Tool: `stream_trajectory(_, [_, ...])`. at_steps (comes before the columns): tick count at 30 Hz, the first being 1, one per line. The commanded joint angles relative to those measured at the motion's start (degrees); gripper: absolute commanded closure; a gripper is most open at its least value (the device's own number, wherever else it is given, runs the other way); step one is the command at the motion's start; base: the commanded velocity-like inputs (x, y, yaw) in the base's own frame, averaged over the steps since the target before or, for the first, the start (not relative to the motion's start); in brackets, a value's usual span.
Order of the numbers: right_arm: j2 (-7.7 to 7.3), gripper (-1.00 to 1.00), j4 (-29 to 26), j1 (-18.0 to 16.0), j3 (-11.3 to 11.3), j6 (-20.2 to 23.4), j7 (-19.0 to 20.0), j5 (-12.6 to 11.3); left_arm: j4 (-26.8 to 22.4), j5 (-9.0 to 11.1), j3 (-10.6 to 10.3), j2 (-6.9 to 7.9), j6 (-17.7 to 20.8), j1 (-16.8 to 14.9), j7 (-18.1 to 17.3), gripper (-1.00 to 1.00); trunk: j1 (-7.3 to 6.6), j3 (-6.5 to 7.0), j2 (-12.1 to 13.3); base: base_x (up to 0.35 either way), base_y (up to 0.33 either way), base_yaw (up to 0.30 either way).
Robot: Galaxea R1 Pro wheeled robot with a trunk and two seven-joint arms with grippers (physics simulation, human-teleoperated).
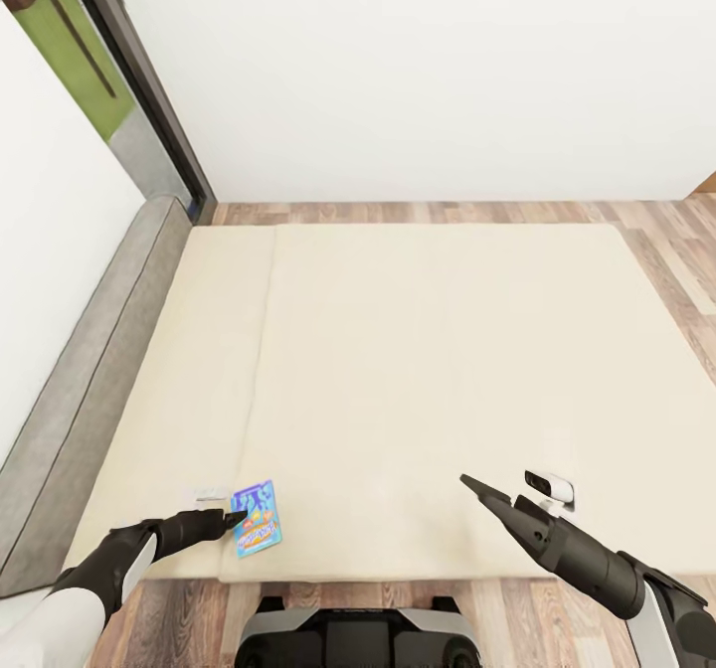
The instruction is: Put all the toys in the child's room - the three board games (two on the bed and one on the table), the two jigsaw puzzles on the table, and the tennis ball on the table - inside the toy box on the table in the child's room.
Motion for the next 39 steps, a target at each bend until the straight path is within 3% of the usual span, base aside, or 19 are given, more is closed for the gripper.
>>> stream_trajectory(1, [-0.01,-1.00,-0.01,-0.02,-0.01,0.48,0.06,-0.17,-0.10,-0.44,0.48,-0.06,0.42,-0.02,-0.42,-1.00,0.03,-0.16,-0.09,0.000,0.000,0.000])
stream_trajectory(25, [-0.01,-1.00,-0.01,-0.02,-0.01,0.32,0.11,-0.16,-2.94,-0.35,0.54,-0.09,0.59,-0.09,-0.57,-1.00,0.03,-2.36,-0.09,0.000,0.000,0.000])
stream_trajectory(39, [-0.01,-1.00,-0.01,-0.02,-0.70,0.22,0.15,-0.16,-4.15,-0.35,0.55,-0.15,0.65,-0.11,-1.35,-1.00,0.03,-2.59,-0.09,0.000,0.000,0.000])
